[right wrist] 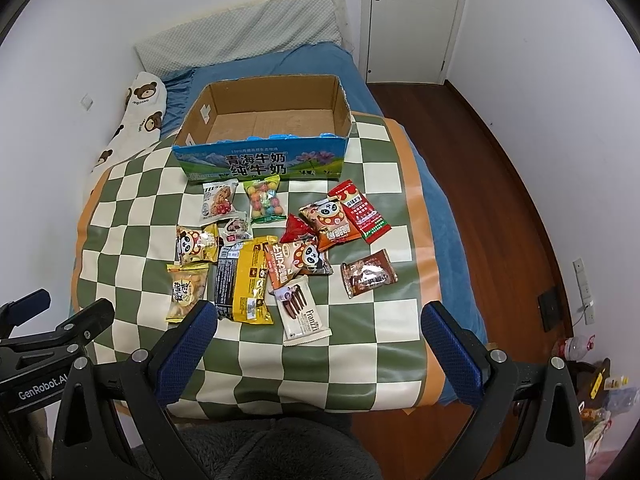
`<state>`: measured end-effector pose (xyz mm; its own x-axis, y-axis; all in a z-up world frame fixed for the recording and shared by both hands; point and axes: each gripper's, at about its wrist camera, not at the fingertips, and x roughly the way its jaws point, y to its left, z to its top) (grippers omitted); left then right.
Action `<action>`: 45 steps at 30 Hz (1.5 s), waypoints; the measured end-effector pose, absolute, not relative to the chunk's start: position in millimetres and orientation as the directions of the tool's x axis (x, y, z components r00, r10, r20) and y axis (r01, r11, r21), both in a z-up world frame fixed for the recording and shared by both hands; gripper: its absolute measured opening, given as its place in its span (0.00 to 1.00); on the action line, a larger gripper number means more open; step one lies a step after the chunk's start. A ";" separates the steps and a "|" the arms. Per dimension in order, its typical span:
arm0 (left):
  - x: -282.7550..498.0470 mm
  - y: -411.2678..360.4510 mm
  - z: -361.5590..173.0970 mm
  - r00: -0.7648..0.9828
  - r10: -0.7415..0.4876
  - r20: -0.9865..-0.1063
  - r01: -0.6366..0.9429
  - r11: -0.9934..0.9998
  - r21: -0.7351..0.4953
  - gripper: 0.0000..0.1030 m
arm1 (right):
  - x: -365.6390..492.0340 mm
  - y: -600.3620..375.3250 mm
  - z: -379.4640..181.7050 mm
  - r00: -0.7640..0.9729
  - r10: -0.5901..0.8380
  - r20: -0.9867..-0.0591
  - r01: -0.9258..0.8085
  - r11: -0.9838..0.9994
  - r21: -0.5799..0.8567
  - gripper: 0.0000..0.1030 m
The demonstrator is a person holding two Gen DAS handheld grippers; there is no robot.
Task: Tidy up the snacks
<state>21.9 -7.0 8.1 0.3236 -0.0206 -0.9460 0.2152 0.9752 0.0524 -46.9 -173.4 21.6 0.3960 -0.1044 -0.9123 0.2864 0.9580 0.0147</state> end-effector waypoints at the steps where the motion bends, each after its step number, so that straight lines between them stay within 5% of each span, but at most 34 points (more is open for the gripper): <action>1: 21.6 -6.9 8.0 0.324 -0.020 -0.946 0.215 0.975 0.052 1.00 | -46.8 -173.1 21.1 0.396 -0.104 -0.912 0.287 0.958 0.015 1.00; 25: 39.7 -3.0 -5.7 0.340 0.018 -0.940 0.183 0.979 0.085 1.00 | -38.0 -185.3 -10.0 0.358 -0.046 -0.933 0.317 0.946 0.075 1.00; 32: 90.3 -0.1 -87.7 0.282 0.111 -0.953 0.163 0.973 0.162 1.00 | -4.3 -215.5 -97.2 0.273 0.122 -0.954 0.397 0.889 0.228 1.00; 45: 150.1 -69.8 -257.8 -0.051 0.045 -0.998 0.268 0.963 0.029 0.96 | 47.8 -234.7 -258.8 0.082 0.298 -0.951 0.405 0.862 0.305 0.94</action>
